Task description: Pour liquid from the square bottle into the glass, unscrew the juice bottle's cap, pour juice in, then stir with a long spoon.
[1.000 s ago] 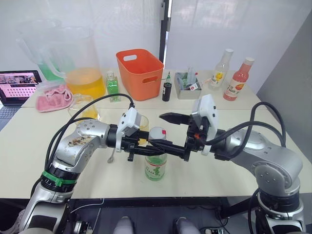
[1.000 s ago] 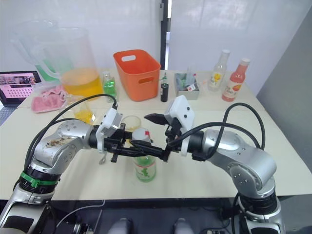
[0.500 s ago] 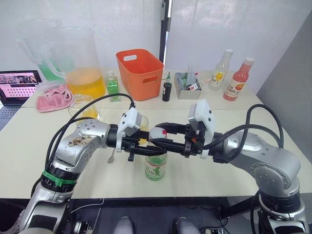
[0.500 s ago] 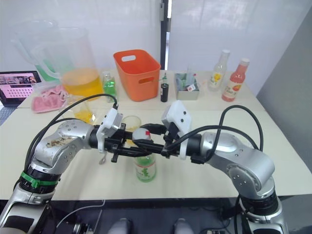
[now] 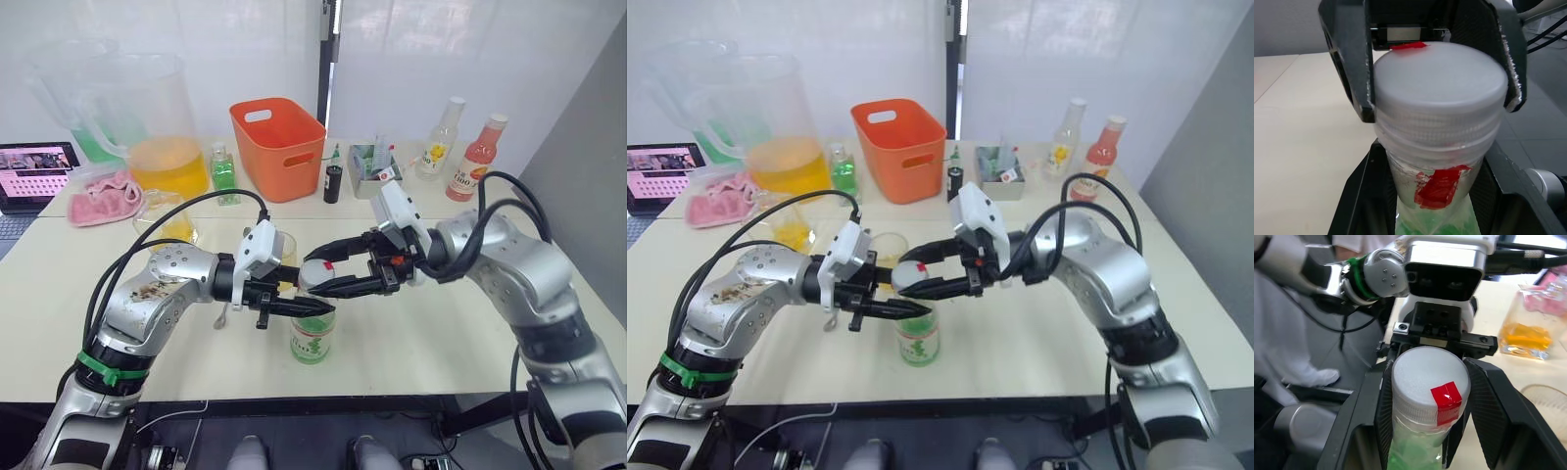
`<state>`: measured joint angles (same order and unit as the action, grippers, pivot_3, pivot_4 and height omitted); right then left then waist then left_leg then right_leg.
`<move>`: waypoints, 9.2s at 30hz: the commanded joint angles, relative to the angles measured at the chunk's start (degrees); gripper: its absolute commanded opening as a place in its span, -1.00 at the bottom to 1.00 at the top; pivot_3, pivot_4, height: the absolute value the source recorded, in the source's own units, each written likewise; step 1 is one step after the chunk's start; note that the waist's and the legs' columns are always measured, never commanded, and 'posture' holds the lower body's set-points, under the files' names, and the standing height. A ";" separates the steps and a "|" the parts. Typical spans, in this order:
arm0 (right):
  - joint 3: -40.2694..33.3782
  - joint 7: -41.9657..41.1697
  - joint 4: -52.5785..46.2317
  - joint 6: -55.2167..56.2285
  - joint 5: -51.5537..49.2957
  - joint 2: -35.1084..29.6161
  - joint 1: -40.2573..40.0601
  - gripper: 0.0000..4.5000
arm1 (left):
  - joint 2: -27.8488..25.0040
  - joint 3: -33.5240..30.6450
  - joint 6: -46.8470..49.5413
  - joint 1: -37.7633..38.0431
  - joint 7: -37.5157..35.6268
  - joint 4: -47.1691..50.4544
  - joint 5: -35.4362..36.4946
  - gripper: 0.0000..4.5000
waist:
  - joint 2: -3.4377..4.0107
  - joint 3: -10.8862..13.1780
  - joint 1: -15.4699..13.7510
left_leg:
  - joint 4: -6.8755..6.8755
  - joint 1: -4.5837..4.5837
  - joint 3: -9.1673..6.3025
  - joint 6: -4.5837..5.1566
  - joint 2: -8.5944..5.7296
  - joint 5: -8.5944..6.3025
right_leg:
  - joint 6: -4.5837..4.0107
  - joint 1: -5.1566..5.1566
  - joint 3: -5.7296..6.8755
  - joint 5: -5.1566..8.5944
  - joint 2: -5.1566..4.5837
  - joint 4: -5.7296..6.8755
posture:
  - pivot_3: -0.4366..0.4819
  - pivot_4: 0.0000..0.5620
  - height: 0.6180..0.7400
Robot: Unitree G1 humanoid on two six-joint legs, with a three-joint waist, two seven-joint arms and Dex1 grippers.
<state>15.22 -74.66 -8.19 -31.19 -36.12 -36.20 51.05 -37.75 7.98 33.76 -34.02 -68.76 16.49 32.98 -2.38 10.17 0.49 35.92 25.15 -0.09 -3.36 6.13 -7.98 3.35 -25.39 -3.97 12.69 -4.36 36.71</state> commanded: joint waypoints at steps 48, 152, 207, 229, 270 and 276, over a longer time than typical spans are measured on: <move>-17.51 42.18 -28.35 -29.39 -16.09 6.27 -12.10 0.97 | 2.47 1.53 -0.48 -1.45 1.53 -4.02 -1.27 -0.38 | 0.02 0.01 -0.63 | -0.02 0.01 0.00 -0.01 -0.04 0.00 | -0.01 0.02 -0.01 0.01 -0.04 -0.07 | -0.05 -0.47 0.39; 0.51 -15.92 13.88 1.44 1.13 1.99 9.06 0.20 | -0.03 0.56 1.19 3.86 5.96 2.85 -0.42 -0.38 | 0.11 -0.05 -0.55 | -0.13 0.03 -0.03 0.02 -0.07 -0.04 | 0.02 0.23 -0.02 -0.04 -0.01 -0.61 | -0.05 -0.47 0.39; -7.30 18.22 -19.70 -18.05 -12.67 -3.52 -7.32 -0.26 | 2.79 2.30 -1.87 0.00 1.87 -3.52 -3.42 -0.38 | 0.12 -0.06 -0.86 | -0.09 0.07 -0.04 0.03 -0.10 -0.05 | 0.02 0.26 -0.04 -0.04 -0.05 -0.72 | -0.05 -0.47 0.39; 0.74 -14.71 10.09 7.91 5.88 3.64 7.84 0.34 | 0.88 0.35 0.73 3.28 5.66 1.69 -2.04 -0.38 | 0.14 -0.06 0.23 | -0.12 0.01 -0.04 0.04 -0.08 -0.05 | 0.03 0.22 -0.03 -0.04 0.00 -0.56 | -0.05 -0.47 0.39; -23.55 58.78 -36.32 -39.28 -26.98 1.94 -14.34 0.88 | 4.45 5.08 -3.56 -1.37 -0.96 -7.79 -2.97 -0.38 | 0.15 -0.08 -1.05 | -0.08 0.06 -0.04 0.05 -0.11 -0.06 | 0.02 0.27 -0.04 -0.04 -0.07 -0.70 | -0.05 -0.47 0.39; -22.21 59.84 -35.99 -38.24 -29.18 1.57 -13.72 0.51 | 4.37 4.87 -3.47 -1.60 -1.05 -8.02 -3.29 -0.38 | 0.15 -0.08 -1.07 | -0.08 0.07 -0.04 0.05 -0.11 -0.05 | 0.02 0.28 -0.04 -0.04 -0.07 -0.72 | -0.05 -0.47 0.39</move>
<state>-6.47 -15.42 -43.31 -70.83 -64.40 -34.08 36.81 -33.26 10.78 29.89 -36.13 -70.28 10.05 32.39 -2.23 10.08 -0.58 35.84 25.22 -0.13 -3.31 6.02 -8.04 3.37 -25.12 -4.01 12.65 -4.43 35.99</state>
